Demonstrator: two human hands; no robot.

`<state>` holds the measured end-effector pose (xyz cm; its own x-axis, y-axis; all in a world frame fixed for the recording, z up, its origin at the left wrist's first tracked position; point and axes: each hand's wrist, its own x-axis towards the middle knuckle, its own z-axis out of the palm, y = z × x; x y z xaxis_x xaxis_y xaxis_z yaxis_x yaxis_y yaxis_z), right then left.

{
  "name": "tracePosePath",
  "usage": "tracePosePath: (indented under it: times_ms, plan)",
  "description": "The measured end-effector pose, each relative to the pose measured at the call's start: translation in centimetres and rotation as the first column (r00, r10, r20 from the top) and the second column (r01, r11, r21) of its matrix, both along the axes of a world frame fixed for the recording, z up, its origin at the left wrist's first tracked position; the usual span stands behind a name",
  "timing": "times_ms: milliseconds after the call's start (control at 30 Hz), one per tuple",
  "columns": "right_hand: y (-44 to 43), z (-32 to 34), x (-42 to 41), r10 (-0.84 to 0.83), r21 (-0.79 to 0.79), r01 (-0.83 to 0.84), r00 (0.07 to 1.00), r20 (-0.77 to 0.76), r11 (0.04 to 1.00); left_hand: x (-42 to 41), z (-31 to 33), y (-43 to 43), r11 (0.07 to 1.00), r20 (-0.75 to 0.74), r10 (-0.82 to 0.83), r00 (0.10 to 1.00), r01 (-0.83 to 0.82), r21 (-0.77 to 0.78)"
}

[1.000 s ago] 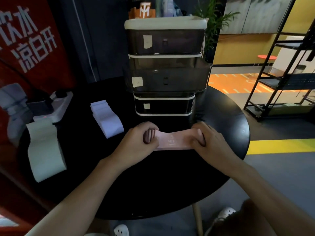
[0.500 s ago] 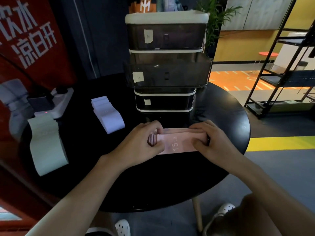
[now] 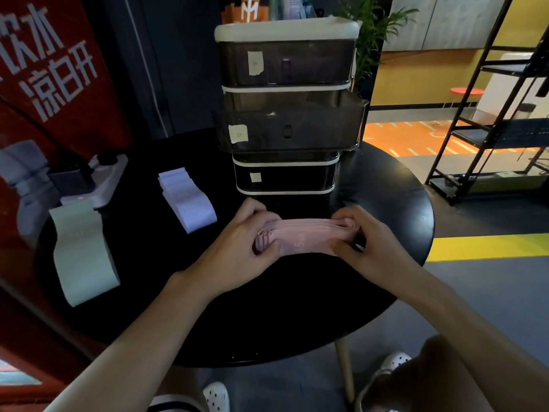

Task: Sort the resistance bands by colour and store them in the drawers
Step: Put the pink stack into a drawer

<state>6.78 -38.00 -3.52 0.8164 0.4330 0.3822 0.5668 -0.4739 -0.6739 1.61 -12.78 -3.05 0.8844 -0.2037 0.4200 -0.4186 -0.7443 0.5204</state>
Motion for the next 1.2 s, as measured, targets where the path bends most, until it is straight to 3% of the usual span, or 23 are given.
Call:
tracePosePath:
  times_ms: [167,300,467,800,1000,1200]
  plan:
    - [0.1,0.0,0.1,-0.014,-0.016,0.014,1.0,-0.014,1.0,0.1,0.1,0.1,0.998,0.006,-0.02,1.0,0.021,-0.052]
    - [0.0,0.3,0.0,-0.028,0.06,0.029,0.999,-0.018,0.998,0.0,0.4,-0.1,0.994,0.061,-0.011,0.998,0.018,-0.111]
    - [0.1,0.2,0.3,-0.03,-0.028,0.029,0.998,-0.059,0.999,0.1,0.2,0.3,0.993,-0.024,-0.021,0.999,0.018,-0.115]
    - [0.0,0.2,0.4,-0.019,0.051,0.026,0.993,-0.118,0.998,-0.2,0.4,0.5,0.987,-0.073,0.015,0.997,-0.027,-0.161]
    - [-0.4,-0.1,0.7,-0.013,0.043,0.017,0.996,-0.083,0.999,-0.2,0.6,0.7,0.987,-0.125,0.013,0.992,-0.033,-0.16]
    - [-0.3,-0.4,0.3,0.027,-0.016,-0.025,0.995,0.101,1.0,-0.3,0.5,0.9,0.987,-0.139,0.009,0.99,-0.03,-0.155]
